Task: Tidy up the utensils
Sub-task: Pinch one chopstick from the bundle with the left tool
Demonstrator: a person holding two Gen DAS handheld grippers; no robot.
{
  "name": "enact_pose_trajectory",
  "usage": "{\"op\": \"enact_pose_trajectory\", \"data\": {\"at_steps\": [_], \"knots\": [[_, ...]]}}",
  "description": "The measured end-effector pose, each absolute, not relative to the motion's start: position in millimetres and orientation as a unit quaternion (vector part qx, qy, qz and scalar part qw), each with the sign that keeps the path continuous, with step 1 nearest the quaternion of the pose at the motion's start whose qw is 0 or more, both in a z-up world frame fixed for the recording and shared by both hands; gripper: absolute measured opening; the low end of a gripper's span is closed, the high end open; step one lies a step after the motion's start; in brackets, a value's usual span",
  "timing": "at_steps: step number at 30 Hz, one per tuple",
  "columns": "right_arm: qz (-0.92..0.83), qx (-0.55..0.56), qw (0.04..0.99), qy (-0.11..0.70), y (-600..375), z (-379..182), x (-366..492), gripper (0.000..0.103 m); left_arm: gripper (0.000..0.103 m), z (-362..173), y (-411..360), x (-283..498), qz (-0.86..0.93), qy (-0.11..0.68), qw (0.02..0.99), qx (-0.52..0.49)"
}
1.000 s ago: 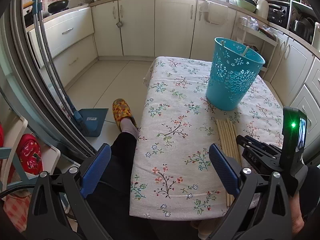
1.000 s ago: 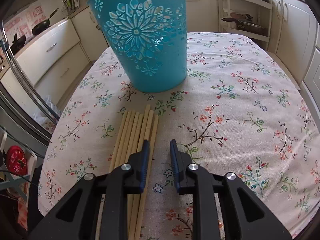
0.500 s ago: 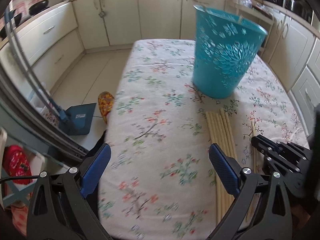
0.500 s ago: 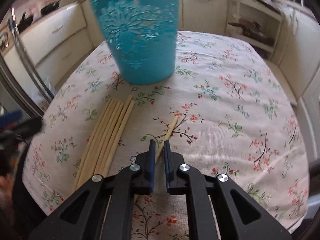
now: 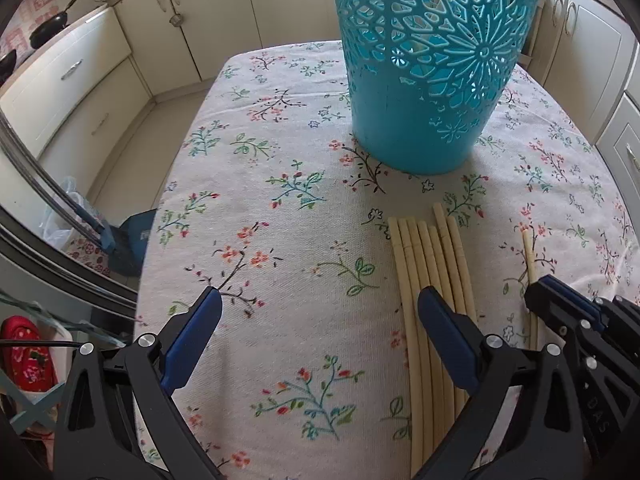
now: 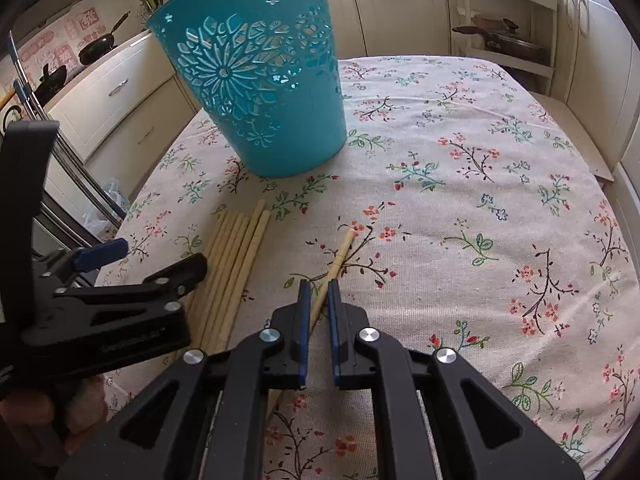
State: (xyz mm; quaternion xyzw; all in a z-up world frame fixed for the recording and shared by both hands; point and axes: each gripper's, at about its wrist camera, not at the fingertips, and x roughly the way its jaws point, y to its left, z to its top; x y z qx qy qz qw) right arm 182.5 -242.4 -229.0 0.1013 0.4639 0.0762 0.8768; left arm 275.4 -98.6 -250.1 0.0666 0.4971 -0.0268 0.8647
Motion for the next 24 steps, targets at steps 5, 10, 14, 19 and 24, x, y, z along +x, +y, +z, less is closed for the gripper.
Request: {"op": "enact_pose_trajectory", "data": {"at_steps": [5, 10, 14, 19, 24], "knots": [[0.08, 0.114, 0.874, 0.466, -245, -229, 183, 0.009, 0.094, -252, -95, 282, -0.02, 0.498, 0.865, 0.062], [0.083, 0.122, 0.872, 0.467, -248, -229, 184, 0.009, 0.094, -249, -89, 284, -0.02, 0.503, 0.863, 0.052], [0.084, 0.125, 0.871, 0.468, -249, -230, 185, 0.009, 0.094, -250, -89, 283, -0.024, 0.503, 0.862, 0.053], [0.085, 0.126, 0.871, 0.467, -248, -230, 185, 0.009, 0.094, -256, -92, 285, -0.028, 0.511, 0.857, 0.059], [0.085, 0.127, 0.871, 0.466, -249, -230, 185, 0.009, 0.094, -257, -90, 288, -0.033, 0.51, 0.858, 0.048]]}}
